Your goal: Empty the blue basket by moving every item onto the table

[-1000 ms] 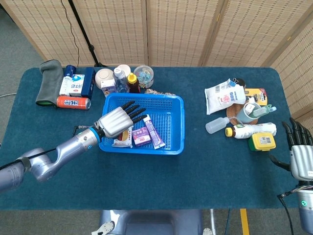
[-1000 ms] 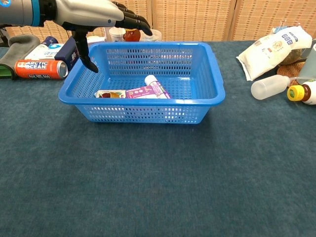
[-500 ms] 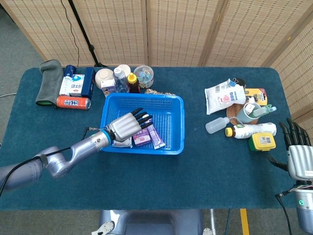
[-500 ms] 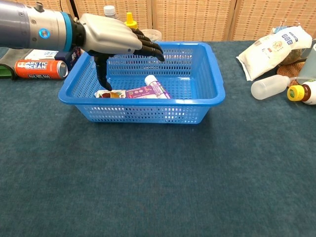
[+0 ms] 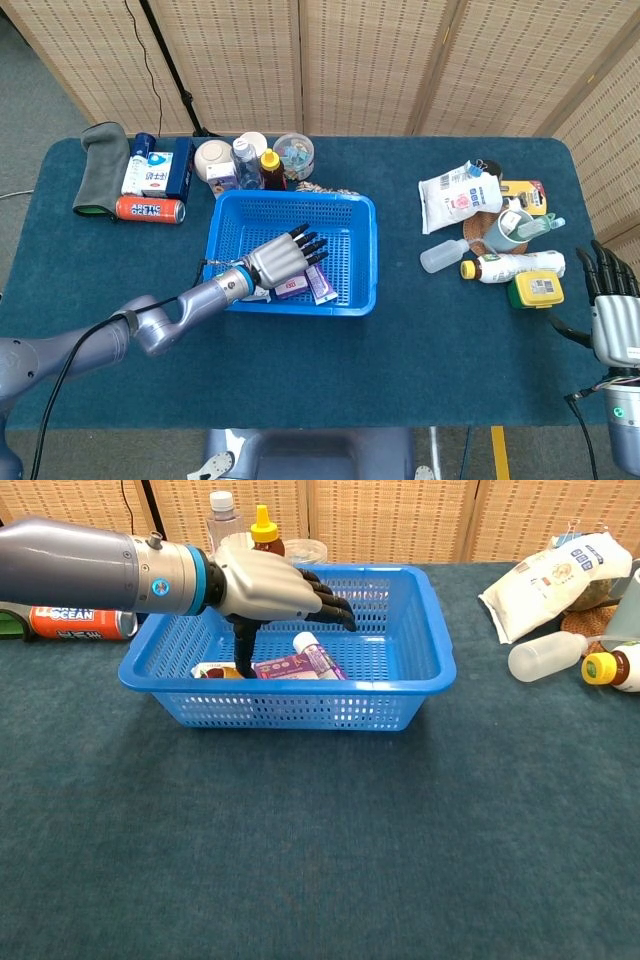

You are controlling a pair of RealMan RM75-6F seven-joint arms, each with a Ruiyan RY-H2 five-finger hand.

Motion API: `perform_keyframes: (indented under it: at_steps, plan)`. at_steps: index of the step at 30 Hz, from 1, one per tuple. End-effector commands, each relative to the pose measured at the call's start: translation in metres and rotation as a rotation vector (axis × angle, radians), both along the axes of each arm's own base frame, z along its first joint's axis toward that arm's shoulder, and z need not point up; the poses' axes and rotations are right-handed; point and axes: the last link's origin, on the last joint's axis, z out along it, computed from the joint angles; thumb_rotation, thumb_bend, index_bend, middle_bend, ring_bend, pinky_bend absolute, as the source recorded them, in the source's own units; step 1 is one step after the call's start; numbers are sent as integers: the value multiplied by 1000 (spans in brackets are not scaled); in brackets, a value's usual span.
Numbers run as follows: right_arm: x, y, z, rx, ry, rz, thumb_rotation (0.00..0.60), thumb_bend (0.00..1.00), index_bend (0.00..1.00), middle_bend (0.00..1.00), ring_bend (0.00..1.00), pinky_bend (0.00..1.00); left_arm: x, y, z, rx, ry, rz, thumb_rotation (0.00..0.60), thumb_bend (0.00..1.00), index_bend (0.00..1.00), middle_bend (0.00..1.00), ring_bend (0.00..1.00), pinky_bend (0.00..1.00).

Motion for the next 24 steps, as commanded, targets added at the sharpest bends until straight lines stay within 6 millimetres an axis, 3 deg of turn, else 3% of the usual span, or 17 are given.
perform_keyframes:
  at_steps: [1, 8, 18, 21, 24]
  plan:
    - [0, 0, 0, 1, -3, -1, 600, 0, 0, 0, 0, 93, 0, 0, -6, -12, -5, 22, 600, 4, 0, 0, 0, 0]
    - [-1, -1, 2, -4, -8, -3, 600, 0, 0, 0, 0, 93, 1, -3, -23, -27, 2, 31, 600, 4, 0, 0, 0, 0]
    - [-2, -2, 3, -7, -20, -3, 600, 0, 0, 0, 0, 93, -2, -2, -26, -13, -10, 31, 600, 10, 0, 1, 5, 46]
    - [-2, -1, 4, -9, -22, -3, 600, 0, 0, 0, 0, 93, -3, -2, -28, -9, -12, 24, 600, 29, 105, 90, 103, 132]
    - [-2, -1, 4, -10, -23, -1, 600, 0, 0, 0, 0, 93, -4, -2, -31, -12, -3, 24, 600, 56, 272, 227, 210, 185]
